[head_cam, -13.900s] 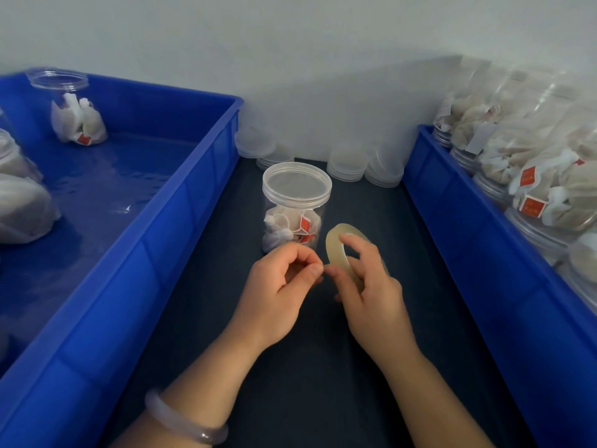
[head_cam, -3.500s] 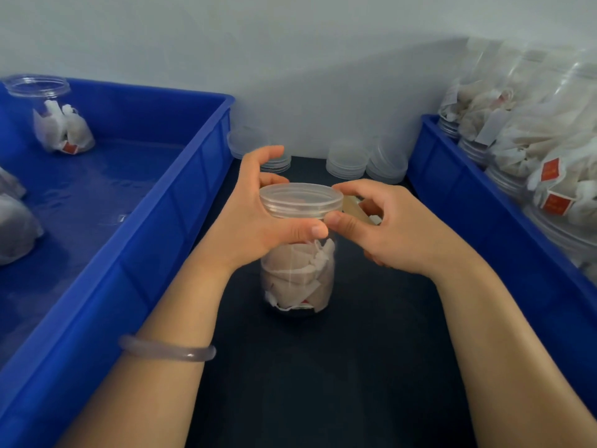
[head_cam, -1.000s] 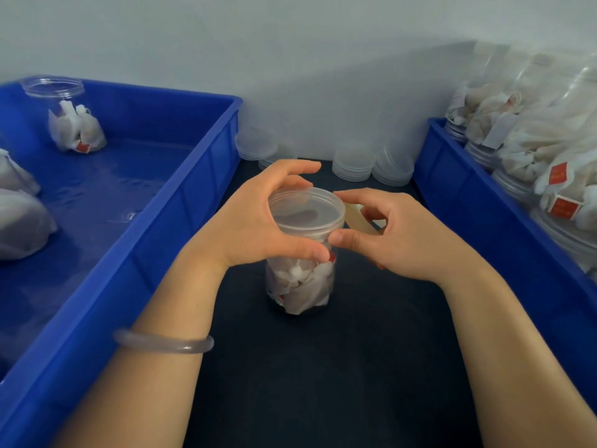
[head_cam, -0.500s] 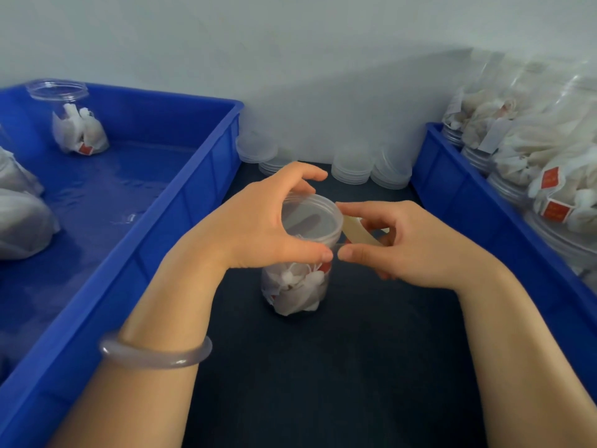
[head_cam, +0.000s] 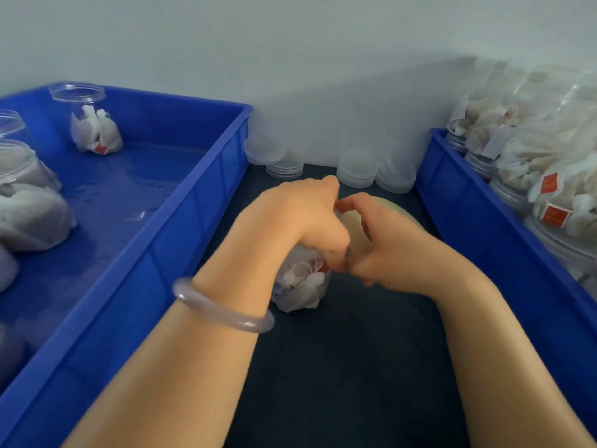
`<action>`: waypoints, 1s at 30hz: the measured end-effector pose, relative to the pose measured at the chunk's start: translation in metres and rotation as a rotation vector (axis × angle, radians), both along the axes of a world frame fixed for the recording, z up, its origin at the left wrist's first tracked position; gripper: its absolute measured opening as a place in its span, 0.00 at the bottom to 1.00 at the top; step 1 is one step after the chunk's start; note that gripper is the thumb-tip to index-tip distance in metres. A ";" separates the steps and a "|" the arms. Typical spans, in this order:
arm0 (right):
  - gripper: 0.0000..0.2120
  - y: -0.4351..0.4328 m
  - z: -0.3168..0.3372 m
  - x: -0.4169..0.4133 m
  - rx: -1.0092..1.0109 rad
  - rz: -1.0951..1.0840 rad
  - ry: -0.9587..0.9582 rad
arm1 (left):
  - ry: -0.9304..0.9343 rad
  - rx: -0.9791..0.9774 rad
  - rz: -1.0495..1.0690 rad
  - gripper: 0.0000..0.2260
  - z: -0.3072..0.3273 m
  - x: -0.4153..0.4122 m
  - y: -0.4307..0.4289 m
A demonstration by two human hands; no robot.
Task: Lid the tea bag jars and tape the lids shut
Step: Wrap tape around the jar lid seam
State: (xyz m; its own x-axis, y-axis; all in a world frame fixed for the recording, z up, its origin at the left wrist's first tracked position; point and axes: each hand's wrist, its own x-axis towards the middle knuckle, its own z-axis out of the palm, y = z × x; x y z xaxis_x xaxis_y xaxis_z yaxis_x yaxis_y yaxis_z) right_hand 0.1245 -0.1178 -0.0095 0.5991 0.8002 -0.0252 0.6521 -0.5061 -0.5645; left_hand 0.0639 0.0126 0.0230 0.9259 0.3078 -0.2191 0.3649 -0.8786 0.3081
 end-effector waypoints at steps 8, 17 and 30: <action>0.24 0.010 -0.010 -0.004 0.005 -0.060 -0.197 | -0.202 0.029 0.106 0.18 -0.018 0.008 -0.012; 0.11 0.019 0.003 -0.020 -0.092 -0.348 -0.041 | -0.284 0.018 0.290 0.12 -0.017 0.042 0.004; 0.31 0.026 -0.076 0.006 -0.190 -0.206 -0.542 | -0.242 -0.067 0.159 0.37 -0.011 0.043 0.028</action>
State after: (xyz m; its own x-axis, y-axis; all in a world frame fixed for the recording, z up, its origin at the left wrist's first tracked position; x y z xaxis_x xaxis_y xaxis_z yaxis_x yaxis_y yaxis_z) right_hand 0.1304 -0.0920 -0.0855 0.7087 0.6777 0.1959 0.6992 -0.7118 -0.0667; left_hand 0.1072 0.0411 0.0118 0.8949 0.4458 -0.0223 0.4053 -0.7907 0.4588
